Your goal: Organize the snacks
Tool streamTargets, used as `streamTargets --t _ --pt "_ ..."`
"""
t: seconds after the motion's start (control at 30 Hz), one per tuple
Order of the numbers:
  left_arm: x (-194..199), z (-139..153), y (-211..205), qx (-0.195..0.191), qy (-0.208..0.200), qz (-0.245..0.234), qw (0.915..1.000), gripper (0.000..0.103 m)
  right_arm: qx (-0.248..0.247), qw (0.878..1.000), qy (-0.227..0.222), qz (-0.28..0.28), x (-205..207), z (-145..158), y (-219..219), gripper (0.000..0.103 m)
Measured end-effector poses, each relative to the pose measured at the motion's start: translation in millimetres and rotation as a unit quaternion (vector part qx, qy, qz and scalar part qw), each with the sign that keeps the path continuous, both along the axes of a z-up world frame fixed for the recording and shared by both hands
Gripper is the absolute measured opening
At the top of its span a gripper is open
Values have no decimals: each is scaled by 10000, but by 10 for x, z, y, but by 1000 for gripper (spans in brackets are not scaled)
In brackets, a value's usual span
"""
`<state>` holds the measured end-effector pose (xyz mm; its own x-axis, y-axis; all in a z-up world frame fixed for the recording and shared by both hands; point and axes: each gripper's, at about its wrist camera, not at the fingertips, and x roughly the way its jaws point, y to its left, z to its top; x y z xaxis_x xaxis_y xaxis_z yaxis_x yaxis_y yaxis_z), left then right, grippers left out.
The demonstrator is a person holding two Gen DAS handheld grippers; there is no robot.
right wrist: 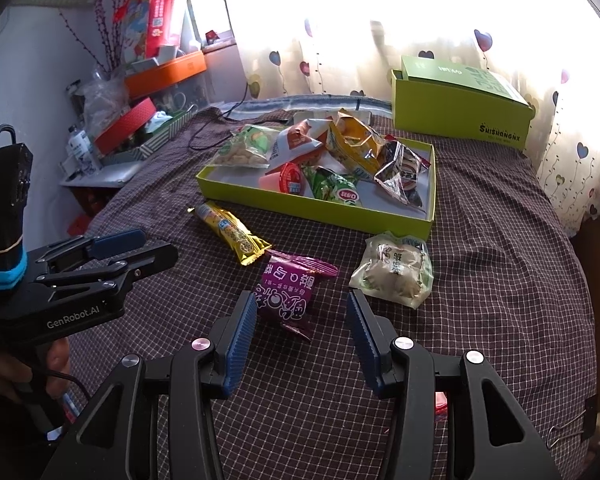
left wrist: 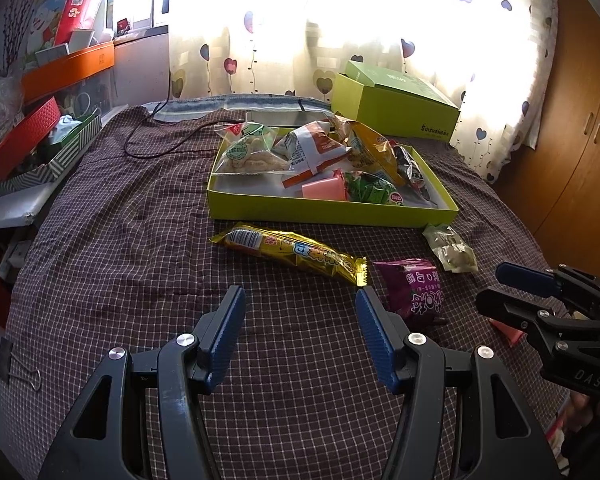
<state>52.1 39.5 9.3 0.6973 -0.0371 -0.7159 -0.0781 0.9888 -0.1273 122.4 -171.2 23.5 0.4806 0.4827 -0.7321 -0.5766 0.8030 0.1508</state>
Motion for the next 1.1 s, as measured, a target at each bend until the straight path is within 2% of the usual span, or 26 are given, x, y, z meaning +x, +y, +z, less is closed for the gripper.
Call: streamTargets --t 0.7,0.83,1.1 --pt "162 -125 68 -396 238 43 9989 58 63 9995 79 -298 126 -57 -213 46" --pt "260 -137 38 -438 288 23 9986 58 71 9991 83 -404 181 -64 -261 46" --pt "543 -204 78 -605 459 273 9967 58 102 9990 128 -424 251 -96 -271 46"
